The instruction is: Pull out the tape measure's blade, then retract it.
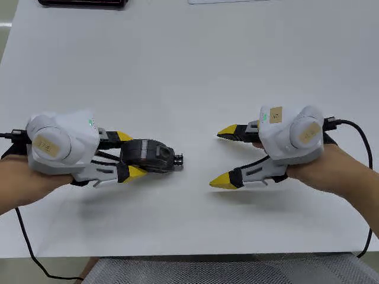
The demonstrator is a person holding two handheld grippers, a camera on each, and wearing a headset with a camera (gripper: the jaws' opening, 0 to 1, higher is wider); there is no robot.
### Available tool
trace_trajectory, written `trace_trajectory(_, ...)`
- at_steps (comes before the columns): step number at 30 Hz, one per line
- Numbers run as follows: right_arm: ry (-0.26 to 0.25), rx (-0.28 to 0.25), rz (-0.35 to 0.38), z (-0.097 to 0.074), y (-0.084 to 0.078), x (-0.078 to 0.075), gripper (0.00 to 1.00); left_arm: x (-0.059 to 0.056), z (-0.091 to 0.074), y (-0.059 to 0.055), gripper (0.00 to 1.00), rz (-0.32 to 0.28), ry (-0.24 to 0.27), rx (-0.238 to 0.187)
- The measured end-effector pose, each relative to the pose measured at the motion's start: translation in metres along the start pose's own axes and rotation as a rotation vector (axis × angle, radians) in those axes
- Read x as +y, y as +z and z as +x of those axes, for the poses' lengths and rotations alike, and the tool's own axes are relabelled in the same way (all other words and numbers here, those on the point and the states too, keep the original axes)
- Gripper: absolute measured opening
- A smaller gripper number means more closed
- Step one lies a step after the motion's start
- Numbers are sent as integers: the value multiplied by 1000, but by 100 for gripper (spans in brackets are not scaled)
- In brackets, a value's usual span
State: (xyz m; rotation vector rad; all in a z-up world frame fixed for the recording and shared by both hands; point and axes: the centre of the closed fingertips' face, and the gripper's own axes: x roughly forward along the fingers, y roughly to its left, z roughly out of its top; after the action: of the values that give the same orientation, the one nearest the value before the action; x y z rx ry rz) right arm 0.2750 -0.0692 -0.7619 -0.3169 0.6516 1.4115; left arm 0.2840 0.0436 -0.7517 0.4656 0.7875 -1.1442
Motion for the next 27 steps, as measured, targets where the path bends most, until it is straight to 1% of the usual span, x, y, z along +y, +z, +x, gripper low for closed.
trace_trajectory(5, 5, -4, -25, 9, 2, -1, 53, 0, 1, -1, 31, 11, -3, 32)
trace_trajectory(10, 17, -20, -44, 18, 7, -1, 47, 0, 1, -3, 30, 17, 3, 40)
trace_trajectory(14, 35, -18, -70, 27, 8, 1, 44, 0, 1, -3, 30, 9, 10, 48)
trace_trajectory(16, 41, -20, -75, 30, 9, 1, 43, 0, 1, -3, 30, 14, 10, 48)
trace_trajectory(17, 41, -21, -90, 31, 10, 1, 41, 0, 0, -3, 29, 18, 9, 49)
trace_trajectory(20, 47, -28, -115, 36, 12, 0, 37, 0, 1, -3, 29, 23, 9, 61)
trace_trajectory(22, 50, -29, -118, 38, 13, 0, 35, 0, 1, -4, 29, 26, 8, 68)
trace_trajectory(27, 62, -34, -149, 46, 15, 3, 29, 0, 1, -5, 29, 38, 6, 87)
